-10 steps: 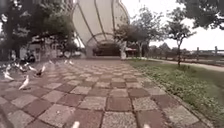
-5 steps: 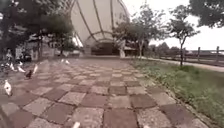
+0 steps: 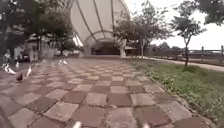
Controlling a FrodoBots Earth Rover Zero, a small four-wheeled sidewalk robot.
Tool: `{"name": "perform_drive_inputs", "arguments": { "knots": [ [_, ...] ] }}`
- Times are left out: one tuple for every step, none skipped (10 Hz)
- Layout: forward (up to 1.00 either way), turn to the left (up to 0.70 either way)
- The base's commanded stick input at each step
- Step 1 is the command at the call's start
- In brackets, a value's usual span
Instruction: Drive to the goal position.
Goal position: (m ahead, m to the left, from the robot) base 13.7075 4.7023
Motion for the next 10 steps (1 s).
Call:
{"name": "perform_drive_inputs", "arguments": {
  "knots": [
    [0.70, 0.00],
    [0.70, 0.00],
    [0.70, 0.00],
    [0.70, 0.00],
    [0.70, 0.00],
    [0.70, 0.00],
    [0.70, 0.00],
    [0.70, 0.00],
    [0.70, 0.00],
    [0.70, 0.00]
  ]
}}
